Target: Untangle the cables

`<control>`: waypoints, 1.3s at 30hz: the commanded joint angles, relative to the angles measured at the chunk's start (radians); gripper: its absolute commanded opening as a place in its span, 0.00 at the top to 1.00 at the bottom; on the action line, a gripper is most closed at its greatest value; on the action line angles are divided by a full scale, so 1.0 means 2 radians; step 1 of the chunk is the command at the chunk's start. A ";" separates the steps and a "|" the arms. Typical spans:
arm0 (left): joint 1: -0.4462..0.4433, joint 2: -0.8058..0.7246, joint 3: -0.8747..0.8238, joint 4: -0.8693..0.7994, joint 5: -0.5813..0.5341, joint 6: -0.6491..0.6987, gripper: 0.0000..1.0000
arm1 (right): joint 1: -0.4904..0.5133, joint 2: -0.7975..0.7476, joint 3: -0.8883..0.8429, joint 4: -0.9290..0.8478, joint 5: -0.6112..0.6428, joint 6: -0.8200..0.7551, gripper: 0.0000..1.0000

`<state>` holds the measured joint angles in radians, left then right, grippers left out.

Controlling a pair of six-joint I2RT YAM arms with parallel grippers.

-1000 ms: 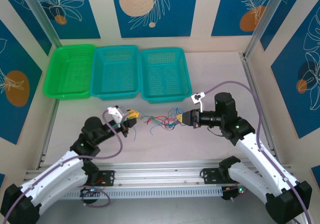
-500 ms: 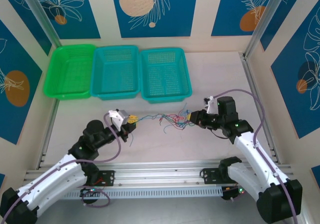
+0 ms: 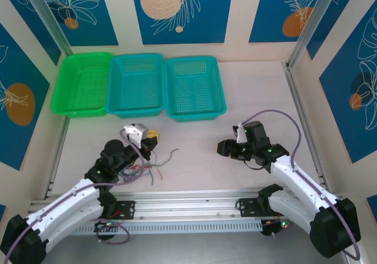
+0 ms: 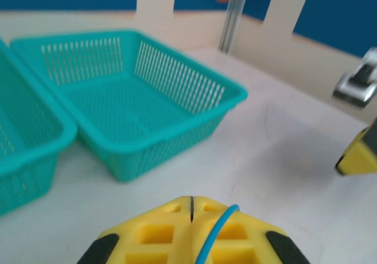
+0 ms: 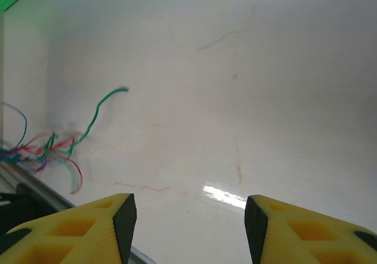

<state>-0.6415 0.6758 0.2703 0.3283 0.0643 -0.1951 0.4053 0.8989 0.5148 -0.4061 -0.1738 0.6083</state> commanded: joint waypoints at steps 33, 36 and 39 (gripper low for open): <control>0.002 -0.091 0.097 -0.025 0.016 -0.009 1.00 | 0.261 0.442 0.104 0.410 0.036 -0.248 0.69; 0.002 -0.110 0.099 -0.064 -0.064 -0.014 1.00 | 0.247 0.415 0.068 0.442 0.020 -0.227 0.92; 0.004 -0.129 0.119 -0.160 -0.219 -0.018 1.00 | 0.227 0.372 0.038 0.429 0.015 -0.196 0.97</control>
<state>-0.6415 0.4511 0.4496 0.1505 -0.0689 -0.2287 0.8833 1.7176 0.6357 0.4412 -0.1101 0.1478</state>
